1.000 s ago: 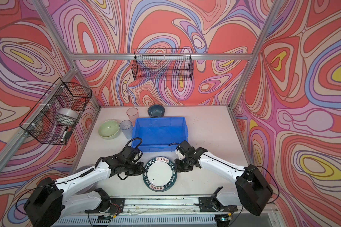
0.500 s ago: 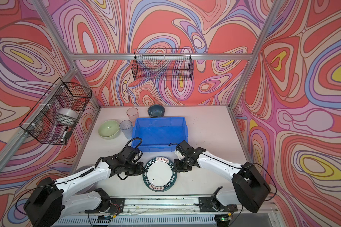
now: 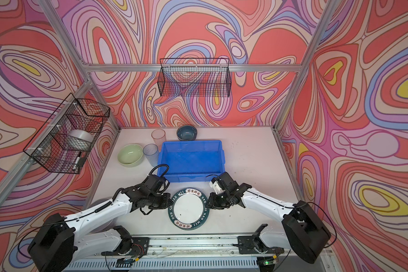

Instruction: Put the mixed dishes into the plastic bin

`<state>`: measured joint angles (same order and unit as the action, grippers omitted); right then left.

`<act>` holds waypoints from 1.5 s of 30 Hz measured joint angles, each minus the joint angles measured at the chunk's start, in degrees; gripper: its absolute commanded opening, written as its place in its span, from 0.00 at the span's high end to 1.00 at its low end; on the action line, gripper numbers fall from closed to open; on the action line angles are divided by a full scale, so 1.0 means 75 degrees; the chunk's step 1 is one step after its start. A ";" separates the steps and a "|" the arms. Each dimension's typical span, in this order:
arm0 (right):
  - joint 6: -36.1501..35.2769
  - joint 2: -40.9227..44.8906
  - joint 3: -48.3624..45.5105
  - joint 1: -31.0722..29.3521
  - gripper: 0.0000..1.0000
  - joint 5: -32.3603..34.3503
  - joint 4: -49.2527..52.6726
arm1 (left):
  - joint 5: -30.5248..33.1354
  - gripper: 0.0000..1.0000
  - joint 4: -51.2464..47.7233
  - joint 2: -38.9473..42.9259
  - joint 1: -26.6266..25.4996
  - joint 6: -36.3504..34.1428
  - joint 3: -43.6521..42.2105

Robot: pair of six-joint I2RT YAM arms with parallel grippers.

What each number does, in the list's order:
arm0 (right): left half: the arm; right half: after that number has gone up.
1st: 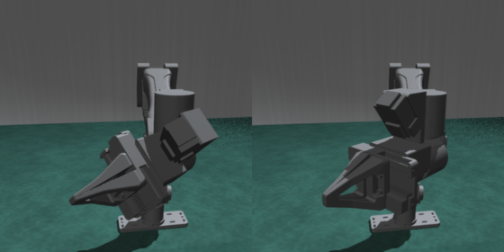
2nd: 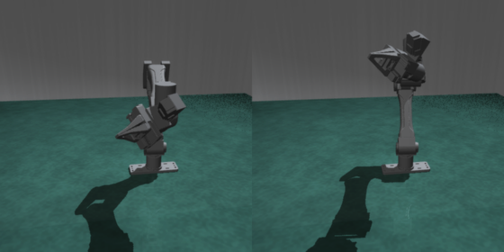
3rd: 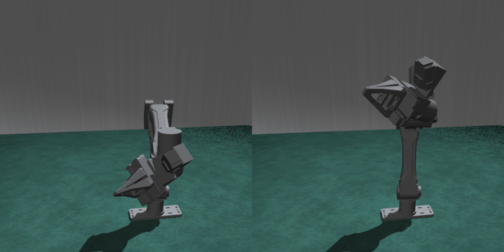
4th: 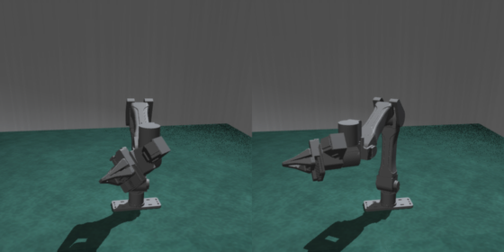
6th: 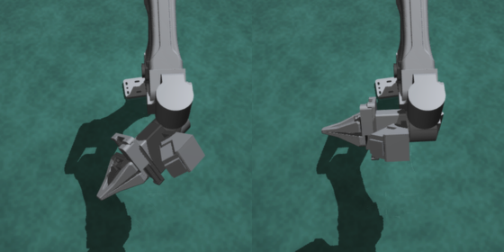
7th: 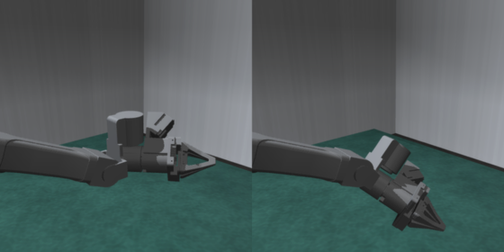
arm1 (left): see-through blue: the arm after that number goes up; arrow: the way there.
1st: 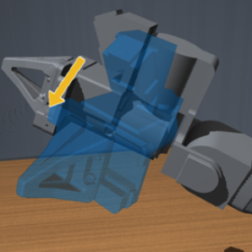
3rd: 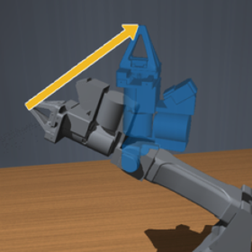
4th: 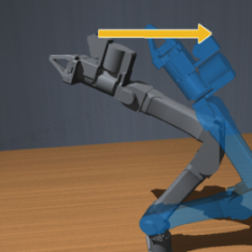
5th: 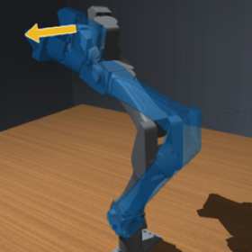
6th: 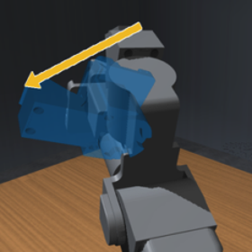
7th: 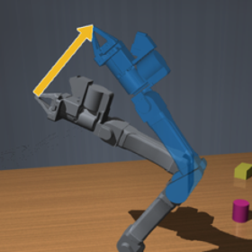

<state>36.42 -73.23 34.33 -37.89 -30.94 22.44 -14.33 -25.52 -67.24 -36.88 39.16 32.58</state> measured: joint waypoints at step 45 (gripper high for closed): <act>-0.0015 -0.0906 0.1119 -0.0111 1.00 -0.0790 -0.0985 | 0.0414 0.64 -0.1469 0.1046 0.0469 0.0114 0.0836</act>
<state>36.32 -80.03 42.72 -38.72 -36.86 15.05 -11.22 -36.53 -59.40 -33.36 40.01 38.85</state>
